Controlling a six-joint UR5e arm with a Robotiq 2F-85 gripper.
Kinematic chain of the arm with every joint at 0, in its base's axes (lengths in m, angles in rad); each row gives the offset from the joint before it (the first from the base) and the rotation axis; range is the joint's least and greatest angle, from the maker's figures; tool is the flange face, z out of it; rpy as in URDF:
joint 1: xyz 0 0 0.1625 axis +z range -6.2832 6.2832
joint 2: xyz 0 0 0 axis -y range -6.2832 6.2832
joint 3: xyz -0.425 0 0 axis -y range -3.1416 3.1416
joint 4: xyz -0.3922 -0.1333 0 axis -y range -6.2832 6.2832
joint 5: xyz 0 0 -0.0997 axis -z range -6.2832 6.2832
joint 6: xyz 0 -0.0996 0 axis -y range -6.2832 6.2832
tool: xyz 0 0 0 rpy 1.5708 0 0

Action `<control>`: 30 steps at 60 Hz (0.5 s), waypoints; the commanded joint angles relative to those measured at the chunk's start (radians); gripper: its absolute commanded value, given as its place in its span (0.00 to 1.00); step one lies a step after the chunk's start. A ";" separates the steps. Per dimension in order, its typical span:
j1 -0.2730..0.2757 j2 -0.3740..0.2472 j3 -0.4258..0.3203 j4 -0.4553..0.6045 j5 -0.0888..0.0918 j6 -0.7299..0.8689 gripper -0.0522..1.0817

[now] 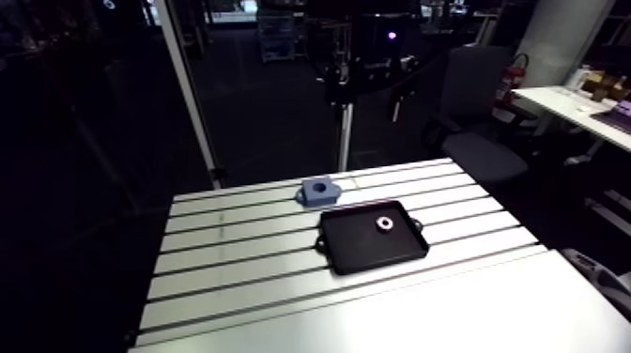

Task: Pick up the bearing and press it into the housing until flush.

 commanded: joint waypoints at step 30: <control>-0.114 0.089 0.194 -0.252 0.009 -0.089 0.05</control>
